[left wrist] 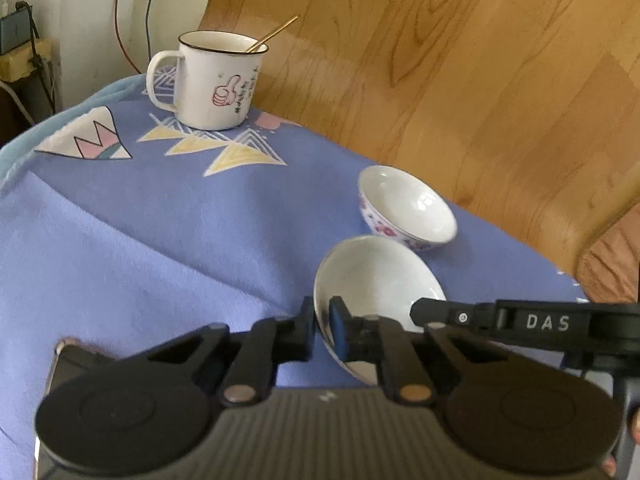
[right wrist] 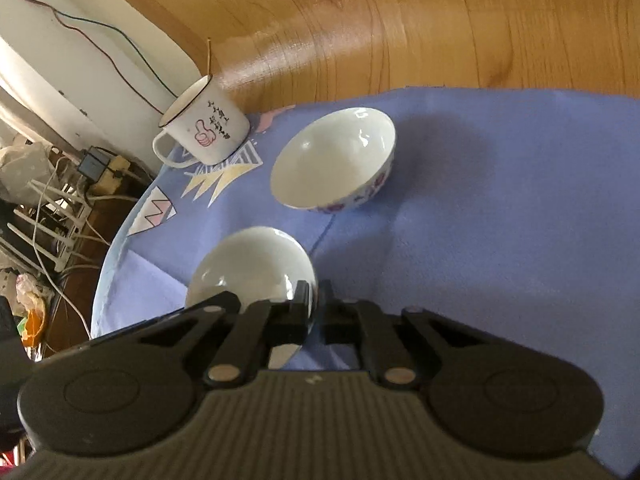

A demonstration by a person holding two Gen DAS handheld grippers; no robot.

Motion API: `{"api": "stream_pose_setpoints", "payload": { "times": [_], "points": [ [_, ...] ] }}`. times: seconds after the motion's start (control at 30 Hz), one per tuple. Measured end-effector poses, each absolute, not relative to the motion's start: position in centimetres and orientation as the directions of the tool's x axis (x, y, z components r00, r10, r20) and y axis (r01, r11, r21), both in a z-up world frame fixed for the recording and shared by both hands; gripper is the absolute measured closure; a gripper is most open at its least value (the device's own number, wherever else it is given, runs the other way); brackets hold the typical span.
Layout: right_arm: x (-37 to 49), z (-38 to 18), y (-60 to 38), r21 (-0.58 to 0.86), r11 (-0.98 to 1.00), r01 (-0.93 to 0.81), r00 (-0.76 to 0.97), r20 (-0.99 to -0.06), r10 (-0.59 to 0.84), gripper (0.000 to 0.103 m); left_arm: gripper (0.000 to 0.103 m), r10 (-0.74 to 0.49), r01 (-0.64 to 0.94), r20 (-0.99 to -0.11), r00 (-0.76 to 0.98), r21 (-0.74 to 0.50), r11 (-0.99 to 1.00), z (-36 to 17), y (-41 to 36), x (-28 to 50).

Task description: Organize plates and bowls

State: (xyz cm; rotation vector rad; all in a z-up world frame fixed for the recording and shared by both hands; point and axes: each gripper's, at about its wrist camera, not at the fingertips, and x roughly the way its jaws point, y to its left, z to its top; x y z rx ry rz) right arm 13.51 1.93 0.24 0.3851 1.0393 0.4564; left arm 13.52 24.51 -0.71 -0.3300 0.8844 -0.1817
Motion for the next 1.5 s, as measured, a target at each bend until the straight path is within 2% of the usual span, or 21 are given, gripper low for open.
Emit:
{"api": "stream_pose_setpoints", "payload": {
  "times": [0.13,0.3,0.6,0.77,1.0,1.1,1.17,1.23,1.3,1.5],
  "points": [
    [10.6,2.2,0.0,0.451,0.864,-0.224,0.471,-0.726,0.501,0.096,0.095,-0.350,0.070,-0.694,0.629,-0.398,0.915,1.0,22.9,11.5],
    [5.8,5.3,-5.9,0.427,0.881,-0.205,0.534,-0.706,0.466,0.095,0.095,-0.455,0.215,-0.643,0.616,-0.419,0.882,4.0,16.9,8.3],
    [-3.6,8.0,-19.4,0.373,0.926,-0.051,0.631,-0.707,0.320,0.095,0.094,-0.653,0.456,-0.601,0.461,-0.471,0.755,5.5,2.9,2.7],
    [-7.2,7.5,-23.8,0.342,0.939,0.019,0.657,-0.713,0.246,0.095,0.094,-0.672,0.518,-0.630,0.389,-0.454,0.725,4.8,-3.0,1.0],
    [-8.1,4.7,-26.2,0.354,0.932,0.070,0.654,-0.722,0.225,0.095,0.094,-0.628,0.516,-0.692,0.356,-0.415,0.749,2.8,-6.1,0.9],
    [-8.1,3.8,-26.1,0.344,0.938,0.050,0.649,-0.725,0.231,0.091,0.088,-0.604,0.516,-0.716,0.349,-0.391,0.762,2.1,-6.1,0.8],
    [-8.2,3.6,-25.8,0.328,0.944,0.040,0.652,-0.724,0.224,0.087,0.080,-0.593,0.519,-0.720,0.361,-0.373,0.769,2.2,-6.3,0.7],
    [-8.3,3.9,-25.4,0.276,0.961,0.030,0.678,-0.712,0.183,0.079,0.064,-0.591,0.529,-0.711,0.381,-0.356,0.770,2.7,-6.1,0.5],
    [-8.2,4.2,-25.5,0.246,0.969,0.029,0.700,-0.697,0.156,0.072,0.058,-0.582,0.549,-0.690,0.430,-0.312,0.775,3.8,-5.8,0.2],
    [-7.5,5.9,-25.8,0.258,0.966,0.026,0.742,-0.652,0.154,0.071,0.057,-0.591,0.553,-0.635,0.498,-0.293,0.780,5.9,-2.8,0.6]
  ]
}}
